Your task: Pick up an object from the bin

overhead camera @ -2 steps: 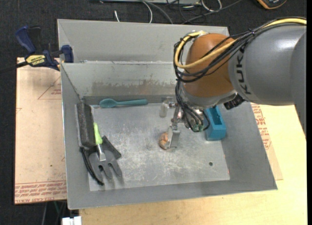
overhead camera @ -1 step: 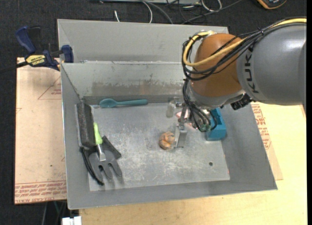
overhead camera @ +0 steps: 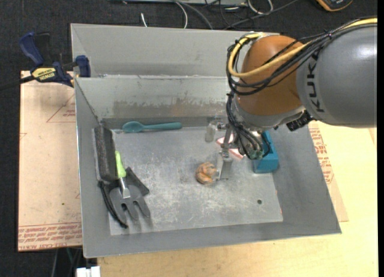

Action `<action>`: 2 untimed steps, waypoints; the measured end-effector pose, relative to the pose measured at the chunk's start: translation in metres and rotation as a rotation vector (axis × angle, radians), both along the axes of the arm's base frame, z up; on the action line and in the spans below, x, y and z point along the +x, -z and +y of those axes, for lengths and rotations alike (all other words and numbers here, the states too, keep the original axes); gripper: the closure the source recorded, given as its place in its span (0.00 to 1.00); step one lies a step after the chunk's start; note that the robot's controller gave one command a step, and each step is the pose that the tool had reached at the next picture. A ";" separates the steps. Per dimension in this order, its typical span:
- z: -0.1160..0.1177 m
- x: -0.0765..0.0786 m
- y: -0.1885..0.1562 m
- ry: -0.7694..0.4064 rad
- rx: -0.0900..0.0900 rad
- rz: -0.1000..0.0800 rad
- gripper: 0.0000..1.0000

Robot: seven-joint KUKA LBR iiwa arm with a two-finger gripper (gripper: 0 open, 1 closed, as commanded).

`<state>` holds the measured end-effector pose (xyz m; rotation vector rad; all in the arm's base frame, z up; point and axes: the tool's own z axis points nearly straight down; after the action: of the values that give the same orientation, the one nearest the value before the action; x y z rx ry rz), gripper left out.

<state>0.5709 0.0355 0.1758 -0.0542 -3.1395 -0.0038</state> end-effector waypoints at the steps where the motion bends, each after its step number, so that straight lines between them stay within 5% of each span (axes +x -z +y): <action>1: -0.013 0.003 0.049 -0.073 0.000 -0.008 0.00; 2: -0.030 0.018 0.089 -0.139 0.001 -0.012 0.00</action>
Offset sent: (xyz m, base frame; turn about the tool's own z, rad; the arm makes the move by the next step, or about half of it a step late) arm 0.0192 -0.0321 -0.0899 -0.1413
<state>0.5890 0.0058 0.0873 0.1650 -3.1473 -0.0059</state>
